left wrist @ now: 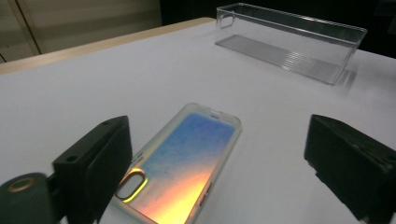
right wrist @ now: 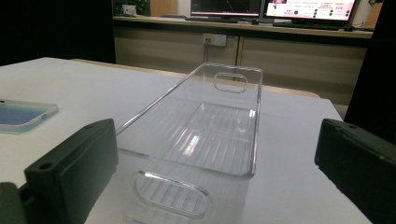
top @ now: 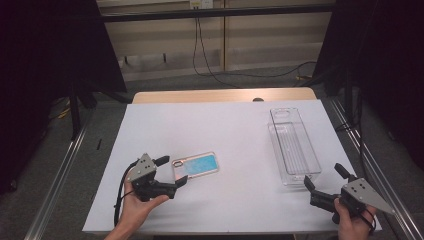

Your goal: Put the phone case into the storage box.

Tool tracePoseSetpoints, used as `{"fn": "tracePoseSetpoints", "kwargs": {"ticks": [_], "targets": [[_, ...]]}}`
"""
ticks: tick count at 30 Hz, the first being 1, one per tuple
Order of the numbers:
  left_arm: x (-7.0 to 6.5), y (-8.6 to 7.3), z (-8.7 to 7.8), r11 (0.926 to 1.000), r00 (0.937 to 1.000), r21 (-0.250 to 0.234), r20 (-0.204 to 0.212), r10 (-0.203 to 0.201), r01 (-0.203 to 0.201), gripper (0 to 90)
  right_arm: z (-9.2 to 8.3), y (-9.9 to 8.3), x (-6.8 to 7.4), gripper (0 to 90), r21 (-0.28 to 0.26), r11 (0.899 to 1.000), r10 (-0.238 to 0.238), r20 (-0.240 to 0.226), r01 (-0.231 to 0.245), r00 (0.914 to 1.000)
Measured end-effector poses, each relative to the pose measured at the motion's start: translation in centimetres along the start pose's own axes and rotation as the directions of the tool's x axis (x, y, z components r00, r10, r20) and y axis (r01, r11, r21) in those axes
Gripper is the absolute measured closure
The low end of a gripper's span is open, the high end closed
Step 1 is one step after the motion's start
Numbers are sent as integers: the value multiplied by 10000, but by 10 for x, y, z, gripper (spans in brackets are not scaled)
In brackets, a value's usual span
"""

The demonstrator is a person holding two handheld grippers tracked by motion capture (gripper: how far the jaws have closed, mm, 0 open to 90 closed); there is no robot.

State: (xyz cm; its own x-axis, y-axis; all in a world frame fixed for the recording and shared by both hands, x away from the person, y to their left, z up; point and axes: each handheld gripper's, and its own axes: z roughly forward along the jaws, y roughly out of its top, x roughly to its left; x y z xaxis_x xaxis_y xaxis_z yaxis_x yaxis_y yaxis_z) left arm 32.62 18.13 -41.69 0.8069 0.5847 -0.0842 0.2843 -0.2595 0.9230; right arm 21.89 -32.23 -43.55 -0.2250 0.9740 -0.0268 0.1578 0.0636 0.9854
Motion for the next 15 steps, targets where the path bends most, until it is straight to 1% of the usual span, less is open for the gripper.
{"fn": "tracePoseSetpoints", "kwargs": {"ticks": [2, 3, 4, 5, 6, 7, 8, 9, 10, 12, 13, 14, 15], "targets": [[0, -1, 0, 10000, 10000, 92, 71, 23, -23, 111, 0, 0, 0, 0, -14, 10000, 16, -7, -16, 10000], [0, -2, -1, 9998, 9998, 186, 173, -12, 9, 139, 0, 0, 0, 0, -3, 10000, 1, -3, -1, 10000], [0, -2, -1, 9998, 9998, 186, 173, -12, 9, 177, 0, 0, 0, 0, -4, 10000, 21, -20, -21, 10000], [0, -1, -6, 9997, 9996, -54, 158, -239, 240, 213, 0, 0, 0, 0, 2, 10000, 8, -40, -7, 10000], [-1, 0, -8, 9990, 9989, -139, 189, -428, 431, 225, 0, 0, 0, 0, -2, 10000, 19, -38, -19, 10000], [-1, 0, -11, 9992, 9991, -111, 183, -387, 389, 235, 0, 0, 0, 0, -5, 10000, 29, -41, -29, 10000], [-1, -1, -12, 9995, 9994, -37, 149, -304, 304, 265, 0, 0, 0, 0, -10, 10000, 32, -51, -32, 10000], [-2, -1, -13, 9996, 9994, 33, 203, -275, 275, 308, 0, 0, 0, 0, -4, 10000, 34, -70, -34, 10000], [-1, -2, -12, 9995, 9991, 148, 306, -296, 292, 345, 0, 0, 0, 0, -1, 10000, 32, -73, -32, 10000], [0, -2, -11, 9988, 9987, 380, 375, -338, 324, 379, 0, 0, 0, 0, 2, 10000, 18, -99, -18, 9999], [0, -2, -10, 9984, 9985, 444, 422, -360, 341, 416, 0, 0, 0, 0, 2, 10000, -8, -129, 8, 9999], [1, -2, -9, 9986, 9979, 407, 530, -361, 340, 448, 0, 0, 1, 0, -11, 10000, -16, -132, 16, 9999], [1, -2, -9, 9985, 9977, 411, 549, -395, 373, 473, 0, 0, 1, 0, -22, 10000, -8, -138, 8, 9999]]}}
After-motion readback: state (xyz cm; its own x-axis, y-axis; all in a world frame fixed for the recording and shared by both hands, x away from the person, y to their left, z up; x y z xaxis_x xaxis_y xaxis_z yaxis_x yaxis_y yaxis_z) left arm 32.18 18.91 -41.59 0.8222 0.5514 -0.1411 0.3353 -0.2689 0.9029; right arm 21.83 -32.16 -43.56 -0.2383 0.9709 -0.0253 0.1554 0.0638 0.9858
